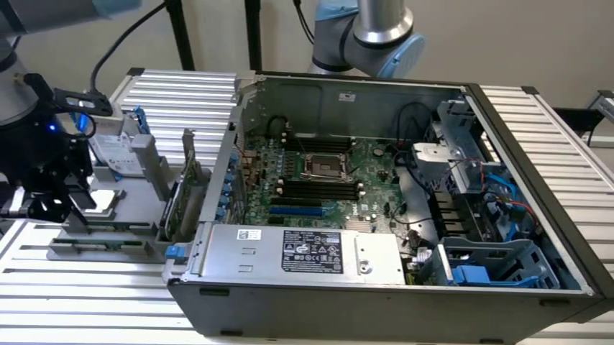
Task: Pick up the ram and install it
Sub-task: 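Pick up the ram and move it above insertion slot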
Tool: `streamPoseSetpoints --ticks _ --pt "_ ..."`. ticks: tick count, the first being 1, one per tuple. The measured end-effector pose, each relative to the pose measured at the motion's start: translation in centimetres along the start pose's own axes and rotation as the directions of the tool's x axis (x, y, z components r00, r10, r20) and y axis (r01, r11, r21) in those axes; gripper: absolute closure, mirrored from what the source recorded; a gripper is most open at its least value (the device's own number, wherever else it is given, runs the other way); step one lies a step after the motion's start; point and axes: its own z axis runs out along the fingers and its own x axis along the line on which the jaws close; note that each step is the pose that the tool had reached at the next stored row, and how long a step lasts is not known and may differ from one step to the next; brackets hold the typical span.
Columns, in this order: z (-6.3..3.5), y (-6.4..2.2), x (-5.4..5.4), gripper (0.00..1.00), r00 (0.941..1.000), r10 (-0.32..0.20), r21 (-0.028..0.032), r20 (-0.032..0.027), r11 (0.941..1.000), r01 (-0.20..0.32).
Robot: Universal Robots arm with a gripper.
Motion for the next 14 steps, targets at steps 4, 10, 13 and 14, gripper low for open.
streamPoseSetpoints --ticks 4,10,13,14 --pt "0.73 -0.06 0.0 0.64 1.0 0.005 0.0 0.0 1.0 -0.005" --pt "1.83 -0.06 0.1 0.64 1.0 0.008 0.0 0.0 1.0 -0.008" --pt "2.37 -0.06 0.2 0.64 1.0 0.008 0.0 0.0001 1.0 -0.008" --pt "2.55 -0.06 0.2 0.64 1.0 0.009 0.0 0.0 1.0 -0.009"
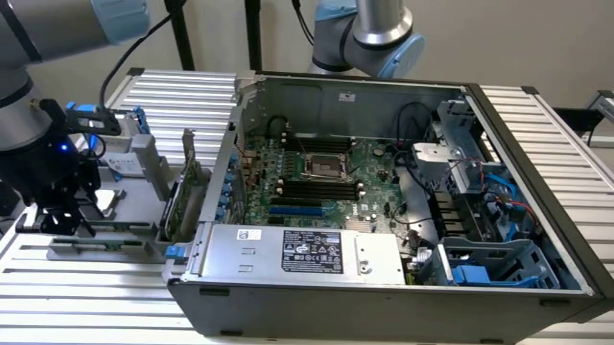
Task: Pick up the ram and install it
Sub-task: 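Pick up the ram and move it above insertion slot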
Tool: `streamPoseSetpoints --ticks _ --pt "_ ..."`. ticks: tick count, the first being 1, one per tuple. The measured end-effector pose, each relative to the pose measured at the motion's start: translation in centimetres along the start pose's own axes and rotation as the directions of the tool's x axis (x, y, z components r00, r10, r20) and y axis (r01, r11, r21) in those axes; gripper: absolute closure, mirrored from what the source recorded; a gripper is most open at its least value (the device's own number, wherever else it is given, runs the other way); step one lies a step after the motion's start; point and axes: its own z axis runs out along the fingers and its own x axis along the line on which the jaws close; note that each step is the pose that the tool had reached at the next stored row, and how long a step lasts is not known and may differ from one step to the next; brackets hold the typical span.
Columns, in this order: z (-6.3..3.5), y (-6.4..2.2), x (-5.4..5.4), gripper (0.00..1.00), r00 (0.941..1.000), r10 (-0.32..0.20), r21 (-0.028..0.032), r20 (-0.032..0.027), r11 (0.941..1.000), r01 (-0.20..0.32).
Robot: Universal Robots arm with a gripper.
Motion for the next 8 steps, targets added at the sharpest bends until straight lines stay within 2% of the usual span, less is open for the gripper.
streamPoseSetpoints --ticks 8 --pt "1.45 0.0 0.0 0.64 1.0 0.0 0.0 0.0 1.0 0.0"
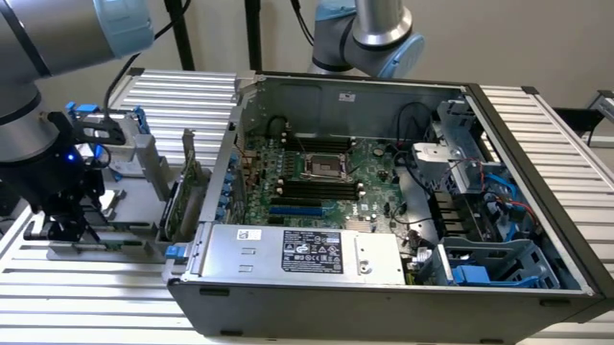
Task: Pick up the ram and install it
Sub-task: 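Pick up the ram and move it above insertion slot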
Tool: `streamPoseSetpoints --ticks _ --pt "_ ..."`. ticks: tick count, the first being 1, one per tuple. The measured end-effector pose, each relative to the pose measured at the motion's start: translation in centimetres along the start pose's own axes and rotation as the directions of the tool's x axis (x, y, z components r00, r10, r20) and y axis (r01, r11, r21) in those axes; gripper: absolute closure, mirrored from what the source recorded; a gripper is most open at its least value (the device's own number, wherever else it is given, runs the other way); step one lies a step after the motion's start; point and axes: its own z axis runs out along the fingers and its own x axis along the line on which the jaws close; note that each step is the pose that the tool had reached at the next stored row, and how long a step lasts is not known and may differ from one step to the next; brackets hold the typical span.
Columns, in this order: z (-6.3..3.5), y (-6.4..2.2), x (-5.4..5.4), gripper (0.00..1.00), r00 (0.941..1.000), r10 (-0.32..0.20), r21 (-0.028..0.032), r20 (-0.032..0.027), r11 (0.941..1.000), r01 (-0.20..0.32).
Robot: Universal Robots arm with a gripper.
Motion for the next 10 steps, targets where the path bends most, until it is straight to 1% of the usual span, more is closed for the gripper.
streamPoseSetpoints --ticks 10 --pt "1.83 0.0 0.0 0.64 1.0 0.002 0.0 0.0 1.0 -0.002"
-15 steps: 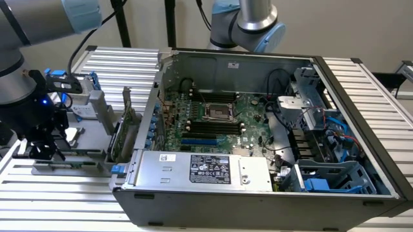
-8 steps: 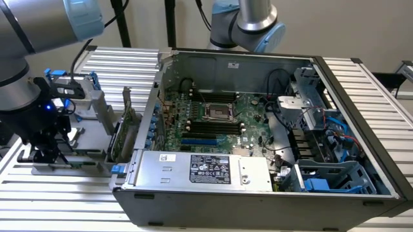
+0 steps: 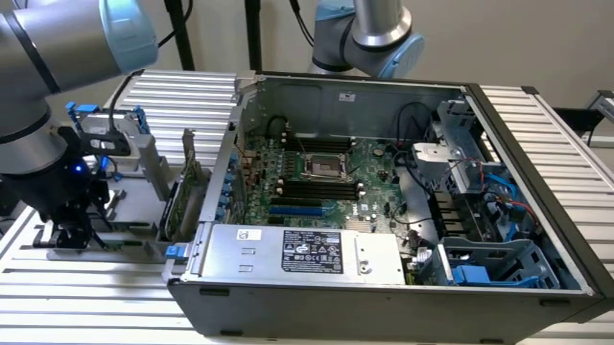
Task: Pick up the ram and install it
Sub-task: 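Pick up the ram and move it above insertion slot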
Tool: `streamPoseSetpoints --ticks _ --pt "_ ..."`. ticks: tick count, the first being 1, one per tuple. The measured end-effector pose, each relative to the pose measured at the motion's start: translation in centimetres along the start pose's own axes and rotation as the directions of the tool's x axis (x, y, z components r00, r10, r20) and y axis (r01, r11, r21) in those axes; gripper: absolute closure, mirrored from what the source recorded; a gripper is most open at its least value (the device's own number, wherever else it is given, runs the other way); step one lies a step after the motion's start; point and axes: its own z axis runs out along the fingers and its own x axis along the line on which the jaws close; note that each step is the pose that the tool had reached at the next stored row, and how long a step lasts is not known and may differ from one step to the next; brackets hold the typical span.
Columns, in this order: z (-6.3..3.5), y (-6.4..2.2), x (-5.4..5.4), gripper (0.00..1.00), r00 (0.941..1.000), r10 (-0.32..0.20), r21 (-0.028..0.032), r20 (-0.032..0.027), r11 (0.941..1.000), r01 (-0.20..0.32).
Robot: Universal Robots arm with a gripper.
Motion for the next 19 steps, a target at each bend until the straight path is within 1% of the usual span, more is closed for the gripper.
streamPoseSetpoints --ticks 11,17,19 --pt "1.95 0.01 -0.4 0.64 1.0 0.004 -0.0002 0.0001 1.0 -0.004" --pt "2.05 0.04 -0.4 0.64 1.0 0.005 -0.0036 0.0 1.0 -0.005" --pt "2.05 0.04 -0.4 0.64 1.0 0.005 -0.0057 0.0002 1.0 -0.005"
